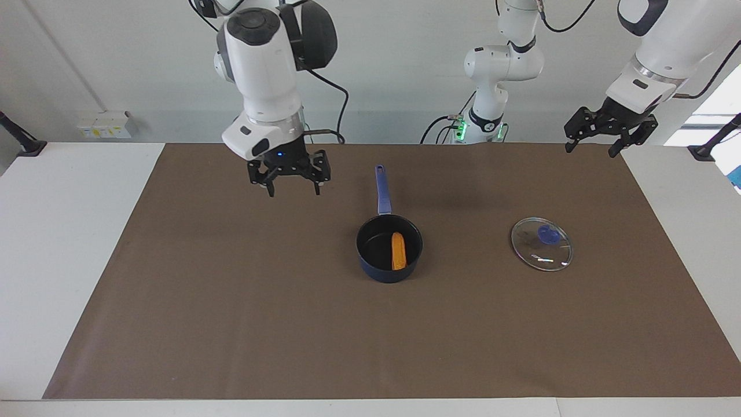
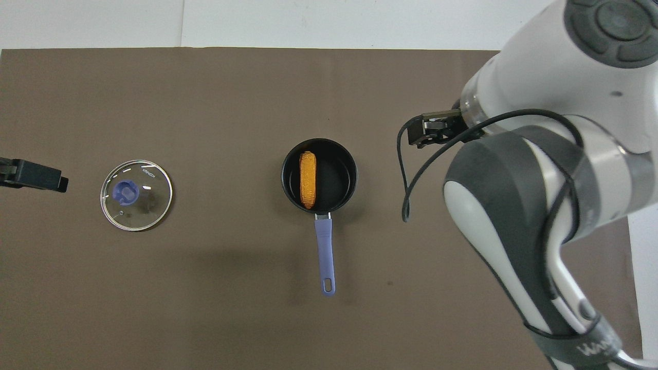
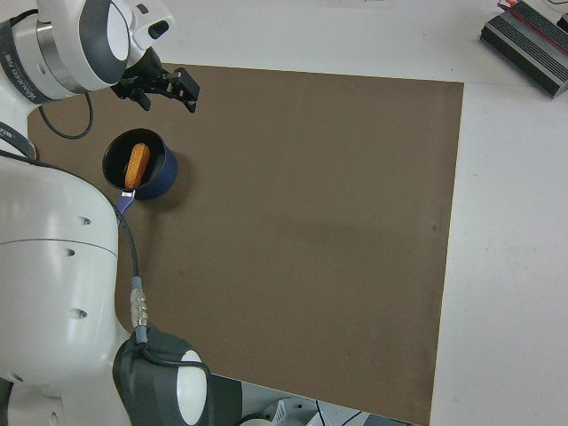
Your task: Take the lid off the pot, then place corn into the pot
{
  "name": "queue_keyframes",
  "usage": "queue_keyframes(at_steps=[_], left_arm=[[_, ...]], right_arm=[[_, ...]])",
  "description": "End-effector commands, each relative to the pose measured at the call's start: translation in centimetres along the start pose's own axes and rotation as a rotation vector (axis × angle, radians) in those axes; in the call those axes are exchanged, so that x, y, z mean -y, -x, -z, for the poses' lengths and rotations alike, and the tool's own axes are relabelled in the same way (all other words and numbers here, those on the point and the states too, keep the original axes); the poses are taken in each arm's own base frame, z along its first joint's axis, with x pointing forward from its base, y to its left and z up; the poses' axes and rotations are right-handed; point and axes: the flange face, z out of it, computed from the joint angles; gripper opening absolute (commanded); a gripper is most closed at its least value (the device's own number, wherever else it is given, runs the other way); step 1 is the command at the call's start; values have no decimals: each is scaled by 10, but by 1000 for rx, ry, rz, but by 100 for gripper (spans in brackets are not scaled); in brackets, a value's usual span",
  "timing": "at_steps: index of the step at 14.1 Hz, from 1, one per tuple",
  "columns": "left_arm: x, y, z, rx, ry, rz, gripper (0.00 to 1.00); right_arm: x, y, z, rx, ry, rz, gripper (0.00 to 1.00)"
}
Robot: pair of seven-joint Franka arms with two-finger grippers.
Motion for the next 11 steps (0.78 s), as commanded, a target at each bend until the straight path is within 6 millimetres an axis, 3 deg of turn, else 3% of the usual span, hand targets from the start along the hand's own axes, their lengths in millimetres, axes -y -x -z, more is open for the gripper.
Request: queue_keyframes(at_steps=[1,3,7,9,11], left_arm=[[2,6,4,-1,12,-1,100],[2,6,4,-1,12,-1,100],[2,6,4,-1,12,-1,100],[2,6,3,1,12,0,100],[2,6,3,1,12,0,100]], right_arm=[[-51,13,20,20,-4,23,100],[-81,23,38,32,-2,8,100],[-108,53,76,31,-12,-19,100],[-126,60,66,55,-78,-63,100],[-131,72,55,22,-89,-85,100]])
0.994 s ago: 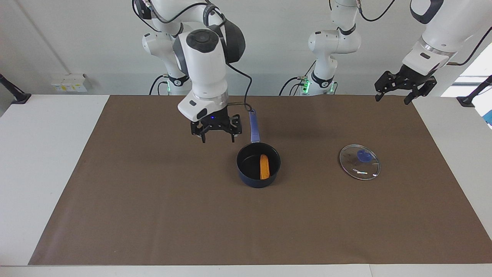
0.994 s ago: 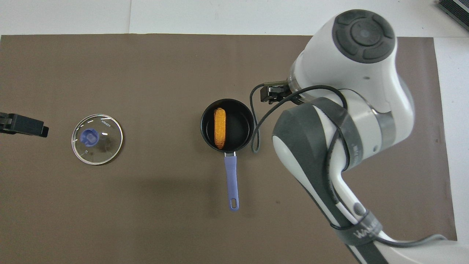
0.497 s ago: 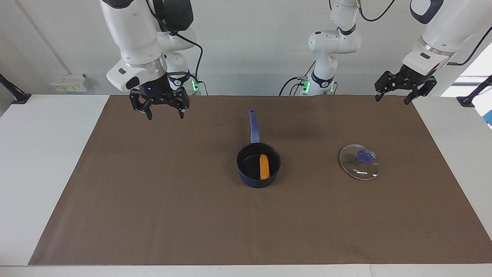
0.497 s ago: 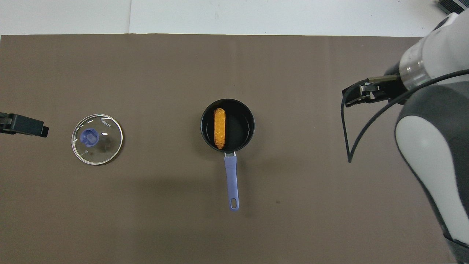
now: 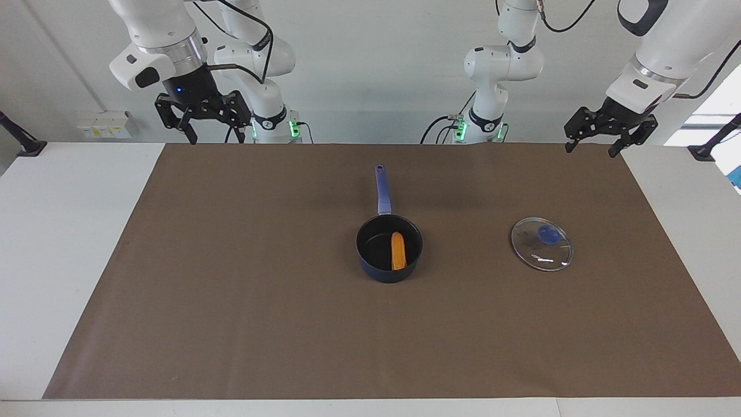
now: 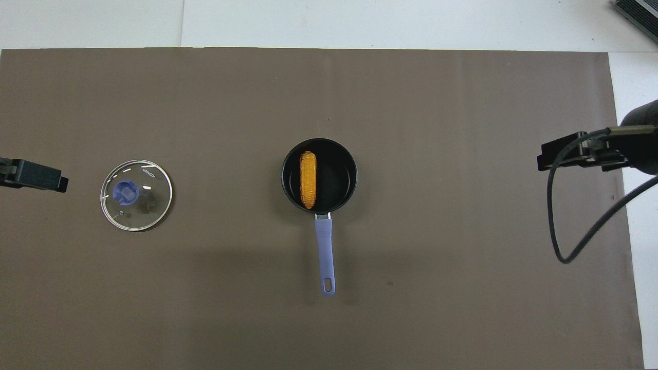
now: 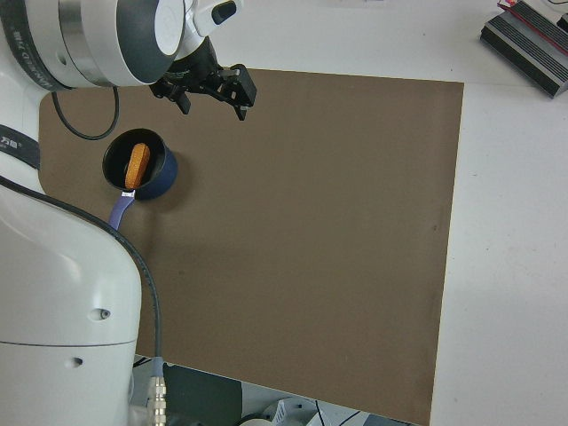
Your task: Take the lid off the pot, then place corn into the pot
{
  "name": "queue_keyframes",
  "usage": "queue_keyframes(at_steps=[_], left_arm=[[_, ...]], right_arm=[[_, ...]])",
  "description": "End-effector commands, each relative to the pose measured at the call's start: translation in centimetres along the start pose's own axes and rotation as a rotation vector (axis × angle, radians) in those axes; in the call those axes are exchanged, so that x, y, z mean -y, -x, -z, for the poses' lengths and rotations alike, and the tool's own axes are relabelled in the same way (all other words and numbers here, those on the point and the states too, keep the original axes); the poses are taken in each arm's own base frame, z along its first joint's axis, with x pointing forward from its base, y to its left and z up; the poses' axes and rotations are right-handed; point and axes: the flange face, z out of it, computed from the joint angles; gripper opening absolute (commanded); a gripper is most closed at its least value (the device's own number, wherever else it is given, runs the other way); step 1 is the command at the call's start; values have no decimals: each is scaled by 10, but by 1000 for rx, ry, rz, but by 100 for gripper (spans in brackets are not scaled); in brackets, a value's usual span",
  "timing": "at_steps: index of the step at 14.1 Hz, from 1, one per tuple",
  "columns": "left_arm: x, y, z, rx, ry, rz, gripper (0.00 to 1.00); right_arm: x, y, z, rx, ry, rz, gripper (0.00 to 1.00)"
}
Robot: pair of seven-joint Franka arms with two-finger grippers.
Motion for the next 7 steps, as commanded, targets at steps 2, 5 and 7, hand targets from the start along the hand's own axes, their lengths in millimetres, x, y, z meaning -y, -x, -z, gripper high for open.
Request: queue_keyframes(at_steps=[2,5,7], left_arm=[[2,6,3,1,12,0,100],[2,6,4,-1,12,-1,100],[2,6,4,-1,12,-1,100]], right_arm=[[-10,15,-14,-10,-30,-10,100],[-14,18,-12,2,-24,-9,100],[-15,18,-12,1,-15,-8,100]])
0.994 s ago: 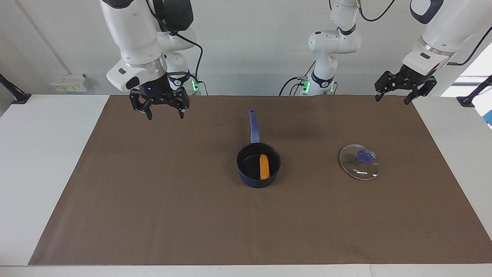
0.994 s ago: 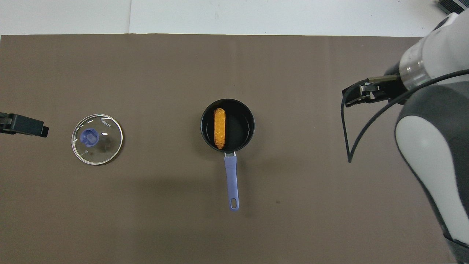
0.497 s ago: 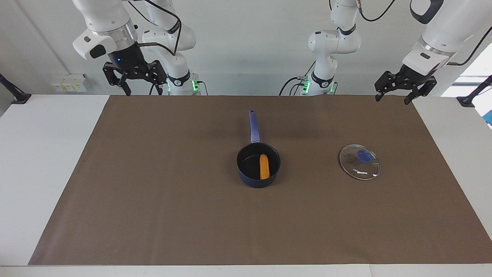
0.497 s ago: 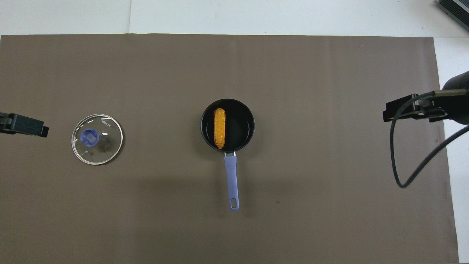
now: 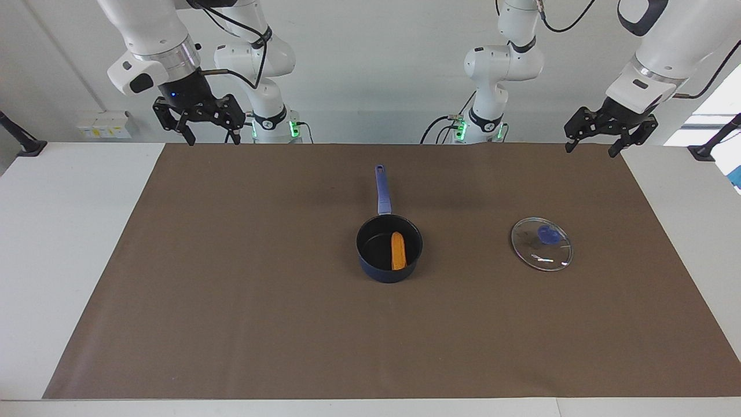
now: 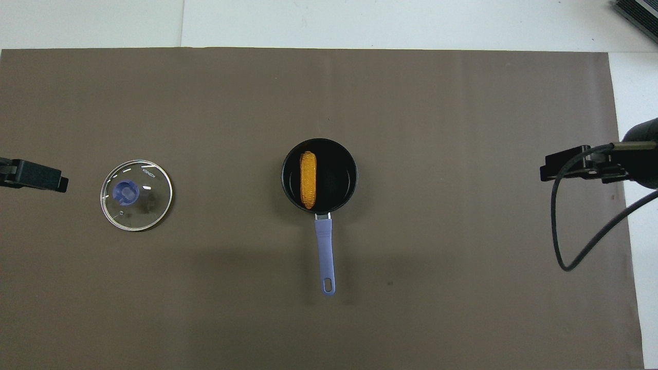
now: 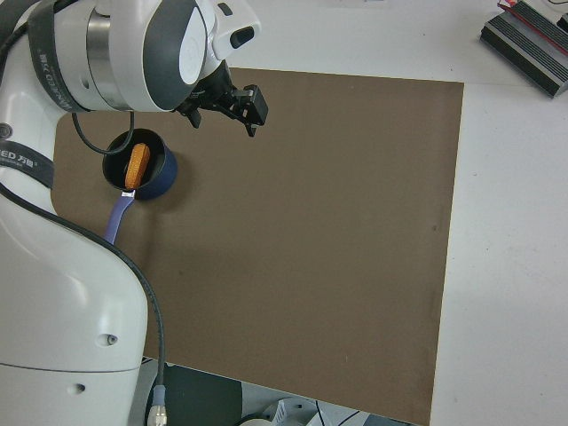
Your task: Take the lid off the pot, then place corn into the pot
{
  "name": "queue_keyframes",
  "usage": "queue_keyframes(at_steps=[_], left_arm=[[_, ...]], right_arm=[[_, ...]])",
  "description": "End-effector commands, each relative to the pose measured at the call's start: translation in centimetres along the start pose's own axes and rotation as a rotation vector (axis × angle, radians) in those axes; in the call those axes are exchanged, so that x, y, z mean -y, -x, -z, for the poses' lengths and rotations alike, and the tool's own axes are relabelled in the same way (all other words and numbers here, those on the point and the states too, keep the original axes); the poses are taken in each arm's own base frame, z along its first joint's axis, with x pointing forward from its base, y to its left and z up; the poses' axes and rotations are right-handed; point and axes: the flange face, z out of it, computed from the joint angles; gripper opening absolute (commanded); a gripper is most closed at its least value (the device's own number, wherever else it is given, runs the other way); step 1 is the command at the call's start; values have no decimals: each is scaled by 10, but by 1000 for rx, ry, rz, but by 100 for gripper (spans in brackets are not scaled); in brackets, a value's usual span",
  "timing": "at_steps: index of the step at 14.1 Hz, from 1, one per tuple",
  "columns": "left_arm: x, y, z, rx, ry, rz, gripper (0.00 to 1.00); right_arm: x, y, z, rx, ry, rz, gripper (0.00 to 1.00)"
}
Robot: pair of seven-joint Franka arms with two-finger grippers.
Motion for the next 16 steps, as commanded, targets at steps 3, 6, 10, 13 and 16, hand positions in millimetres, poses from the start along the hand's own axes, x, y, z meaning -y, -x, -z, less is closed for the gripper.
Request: queue_keyframes(at_steps=[3,6,10,13,16], left_arm=[[2,6,4,-1,12,-1,100],[2,6,3,2,13,0,100],[2,6,4,-1,12,-1,100],[2,6,4,-1,12,-1,100],[2,6,4,-1,12,-1,100]], right_arm=[[-15,7,0,0,33,2,100],[-28,6,4,-7,112,38,100],[-22,15,12,37,51,40,100],[-20,17,9,32,47,34,100],[-22,17,8,32,48,37,100]])
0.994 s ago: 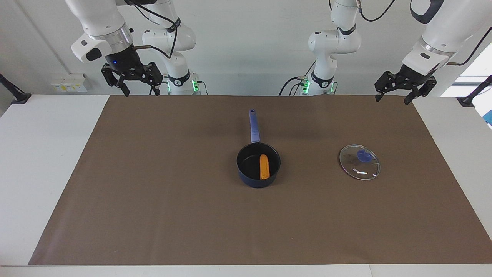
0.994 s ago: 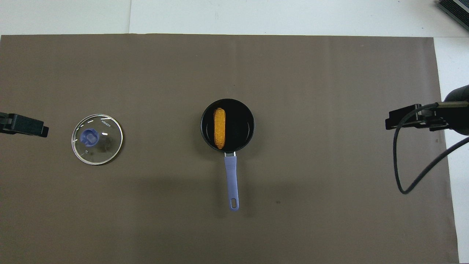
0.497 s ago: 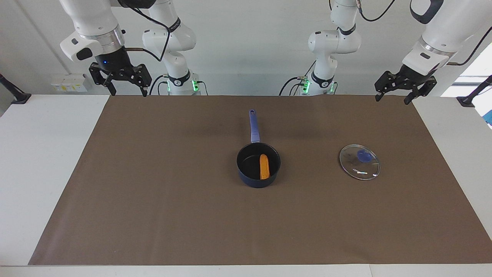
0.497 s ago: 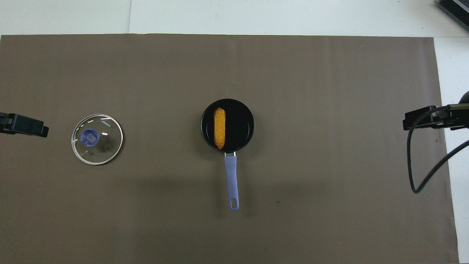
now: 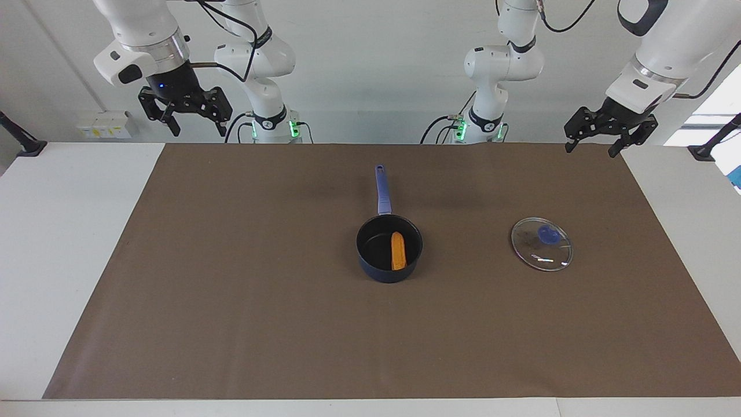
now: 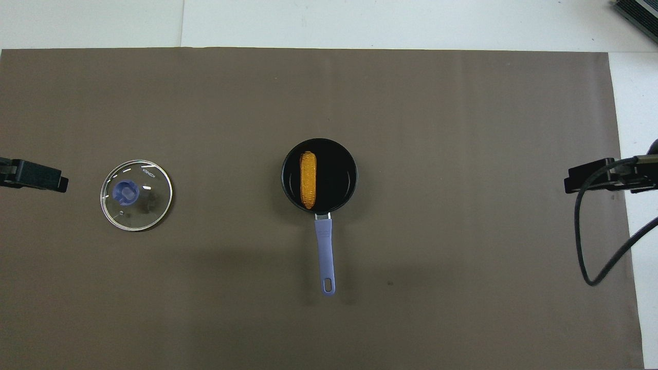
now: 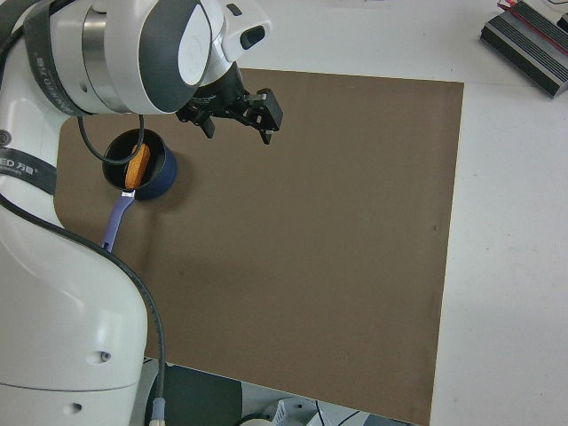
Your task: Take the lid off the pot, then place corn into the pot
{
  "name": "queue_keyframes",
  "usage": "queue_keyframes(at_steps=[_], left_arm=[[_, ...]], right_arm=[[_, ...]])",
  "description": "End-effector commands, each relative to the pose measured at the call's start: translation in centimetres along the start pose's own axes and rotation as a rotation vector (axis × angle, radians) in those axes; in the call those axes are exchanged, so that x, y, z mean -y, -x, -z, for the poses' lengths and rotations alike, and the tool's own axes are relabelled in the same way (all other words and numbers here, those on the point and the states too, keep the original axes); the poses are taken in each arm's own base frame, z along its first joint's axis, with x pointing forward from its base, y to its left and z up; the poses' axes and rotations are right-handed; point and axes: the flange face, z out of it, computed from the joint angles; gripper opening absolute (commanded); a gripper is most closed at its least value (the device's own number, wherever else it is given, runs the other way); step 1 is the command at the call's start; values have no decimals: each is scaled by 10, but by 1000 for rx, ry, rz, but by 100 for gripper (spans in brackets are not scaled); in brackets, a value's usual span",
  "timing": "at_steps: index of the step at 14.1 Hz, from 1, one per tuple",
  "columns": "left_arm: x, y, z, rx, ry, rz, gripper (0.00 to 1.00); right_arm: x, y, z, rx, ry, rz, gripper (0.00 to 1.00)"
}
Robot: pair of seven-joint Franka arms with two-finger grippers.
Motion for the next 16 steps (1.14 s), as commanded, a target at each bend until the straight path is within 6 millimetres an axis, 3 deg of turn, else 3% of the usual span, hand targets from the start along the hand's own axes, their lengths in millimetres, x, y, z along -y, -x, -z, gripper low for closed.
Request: queue_keyframes(at_steps=[1,6,12,16], left_arm=[[2,6,4,-1,12,-1,100],[2,6,4,-1,12,-1,100],[2,6,4,-1,12,-1,100],[2,6,4,-1,12,-1,100]], right_arm=[[-2,6,1,-2,-18,14,100],[-3,5,1,-2,-18,17,100],[-35,6,14,-18,-22,-39,100],[-35,8,15,-16,-14,-37,100]])
